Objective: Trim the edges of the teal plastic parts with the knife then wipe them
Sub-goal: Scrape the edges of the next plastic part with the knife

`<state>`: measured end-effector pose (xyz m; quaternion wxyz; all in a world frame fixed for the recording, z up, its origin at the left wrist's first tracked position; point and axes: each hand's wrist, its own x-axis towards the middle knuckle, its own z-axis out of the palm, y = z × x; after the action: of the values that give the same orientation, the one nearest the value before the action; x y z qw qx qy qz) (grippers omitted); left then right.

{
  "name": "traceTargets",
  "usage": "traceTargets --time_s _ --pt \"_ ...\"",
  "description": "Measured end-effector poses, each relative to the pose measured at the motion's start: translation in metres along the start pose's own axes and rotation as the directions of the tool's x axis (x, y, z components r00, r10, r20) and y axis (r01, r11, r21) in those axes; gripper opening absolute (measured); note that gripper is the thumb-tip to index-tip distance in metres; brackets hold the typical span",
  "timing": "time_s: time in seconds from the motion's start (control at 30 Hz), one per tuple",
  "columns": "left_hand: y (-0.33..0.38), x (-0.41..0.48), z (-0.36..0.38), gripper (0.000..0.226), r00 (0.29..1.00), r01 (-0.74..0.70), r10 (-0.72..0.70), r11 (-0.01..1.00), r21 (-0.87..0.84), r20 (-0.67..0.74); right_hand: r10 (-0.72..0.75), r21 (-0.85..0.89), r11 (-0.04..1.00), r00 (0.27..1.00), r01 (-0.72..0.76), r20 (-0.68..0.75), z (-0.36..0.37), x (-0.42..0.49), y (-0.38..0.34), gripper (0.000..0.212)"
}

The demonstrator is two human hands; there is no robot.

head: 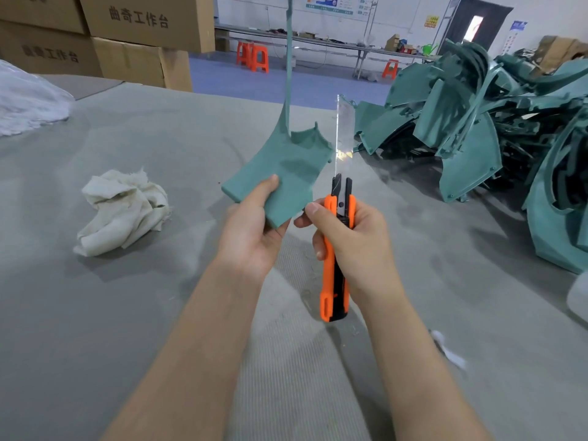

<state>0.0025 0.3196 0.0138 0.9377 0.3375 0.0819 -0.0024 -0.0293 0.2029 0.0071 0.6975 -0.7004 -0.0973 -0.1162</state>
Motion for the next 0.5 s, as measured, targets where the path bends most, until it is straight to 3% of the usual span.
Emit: traceTargets --time_s 0.27,0.5 --pt "0.001 -0.003 0.002 0.007 0.999 0.031 -0.032 0.996 0.083 0.012 0.023 0.02 1.0 0.998 -0.024 0.053 -0.007 0.001 -0.001 0.01" --pt "0.001 -0.004 0.002 0.009 0.999 0.039 -0.043 0.989 0.139 0.029 0.046 0.044 0.998 0.994 -0.042 -0.1 -0.018 0.005 0.002 0.013"
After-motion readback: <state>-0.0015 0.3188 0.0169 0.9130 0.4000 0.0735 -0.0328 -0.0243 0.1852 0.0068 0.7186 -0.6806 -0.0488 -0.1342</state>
